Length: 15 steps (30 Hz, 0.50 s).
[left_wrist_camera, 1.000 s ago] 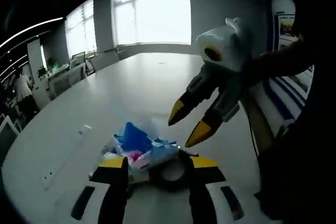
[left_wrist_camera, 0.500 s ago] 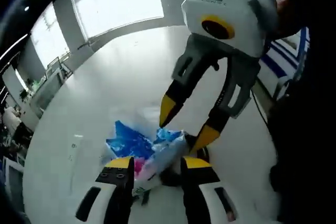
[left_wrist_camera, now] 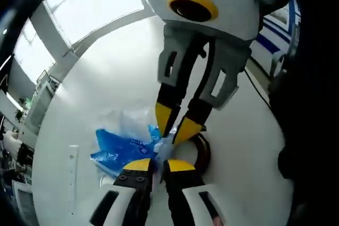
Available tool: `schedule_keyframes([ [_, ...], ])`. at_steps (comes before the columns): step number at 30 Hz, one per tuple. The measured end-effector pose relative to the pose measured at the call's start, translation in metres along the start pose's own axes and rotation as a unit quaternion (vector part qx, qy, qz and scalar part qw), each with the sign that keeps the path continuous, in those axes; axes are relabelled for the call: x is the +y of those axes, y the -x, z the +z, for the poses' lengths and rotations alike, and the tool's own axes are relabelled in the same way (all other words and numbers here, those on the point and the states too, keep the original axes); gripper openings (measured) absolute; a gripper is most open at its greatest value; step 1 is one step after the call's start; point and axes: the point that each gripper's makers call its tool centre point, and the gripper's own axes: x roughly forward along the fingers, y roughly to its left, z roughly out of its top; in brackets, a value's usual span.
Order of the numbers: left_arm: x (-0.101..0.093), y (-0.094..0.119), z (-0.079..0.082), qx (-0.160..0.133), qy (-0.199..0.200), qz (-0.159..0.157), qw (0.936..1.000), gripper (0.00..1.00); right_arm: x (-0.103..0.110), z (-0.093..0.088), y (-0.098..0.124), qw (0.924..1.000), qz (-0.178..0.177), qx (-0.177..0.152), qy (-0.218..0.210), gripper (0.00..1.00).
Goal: Arrange the tabletop items into an orderly group along one side of the table until the central work area is clear of visible clutter.
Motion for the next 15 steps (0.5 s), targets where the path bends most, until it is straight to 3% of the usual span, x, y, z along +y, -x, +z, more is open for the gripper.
schedule_keyframes([
  [4, -0.006, 0.000, 0.003, -0.015, 0.005, -0.008, 0.9998, 0.00, -0.001, 0.001, 0.002, 1.0000, -0.003, -0.009, -0.001, 0.00],
  [15, -0.002, 0.016, 0.020, -0.061, -0.002, 0.030, 0.9977, 0.00, -0.010, 0.014, 0.019, 0.9983, -0.038, -0.042, 0.018, 0.00],
])
